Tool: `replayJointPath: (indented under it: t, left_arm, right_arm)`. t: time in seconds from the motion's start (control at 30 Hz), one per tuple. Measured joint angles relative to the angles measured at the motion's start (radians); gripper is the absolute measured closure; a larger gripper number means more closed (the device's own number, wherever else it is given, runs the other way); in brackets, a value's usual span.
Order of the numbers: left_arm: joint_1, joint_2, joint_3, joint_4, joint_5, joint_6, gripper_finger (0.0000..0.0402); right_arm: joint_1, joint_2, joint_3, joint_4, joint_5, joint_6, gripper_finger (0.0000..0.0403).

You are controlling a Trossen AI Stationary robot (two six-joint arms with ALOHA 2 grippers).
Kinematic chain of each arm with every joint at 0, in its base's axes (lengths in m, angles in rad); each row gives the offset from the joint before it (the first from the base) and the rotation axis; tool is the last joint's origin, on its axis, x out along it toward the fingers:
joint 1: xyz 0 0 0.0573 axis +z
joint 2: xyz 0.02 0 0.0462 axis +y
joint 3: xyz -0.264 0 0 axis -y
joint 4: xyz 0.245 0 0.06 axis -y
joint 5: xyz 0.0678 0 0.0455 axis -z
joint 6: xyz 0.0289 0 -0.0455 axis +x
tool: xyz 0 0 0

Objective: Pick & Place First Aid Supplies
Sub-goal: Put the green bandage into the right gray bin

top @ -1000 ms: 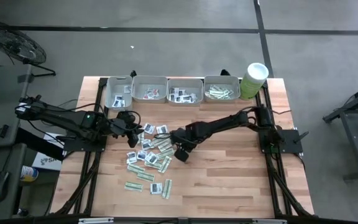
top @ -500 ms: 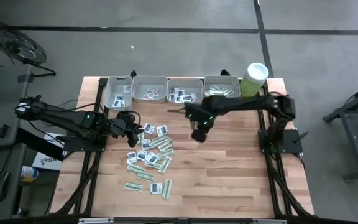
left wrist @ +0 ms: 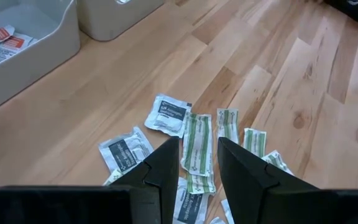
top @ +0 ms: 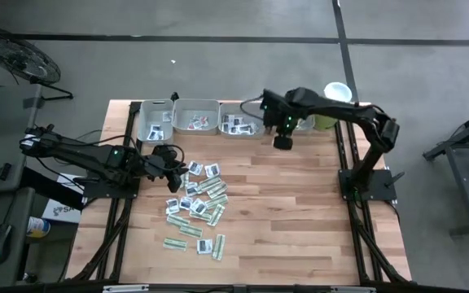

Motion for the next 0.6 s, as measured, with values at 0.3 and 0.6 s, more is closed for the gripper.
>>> replayJointPath:
  t: [0.3,0.6]
  left_arm:
    - [0.0,0.0,0.0,0.002,0.0,-0.02,0.0291]
    - [0.0,0.0,0.0,0.014,-0.054,-0.05,0.0291]
  right_arm:
    - [-0.148,0.0,0.0,0.137,0.1,-0.225,0.0403]
    - [-0.242,0.039,0.002,0.286,0.036,-0.386,0.0403]
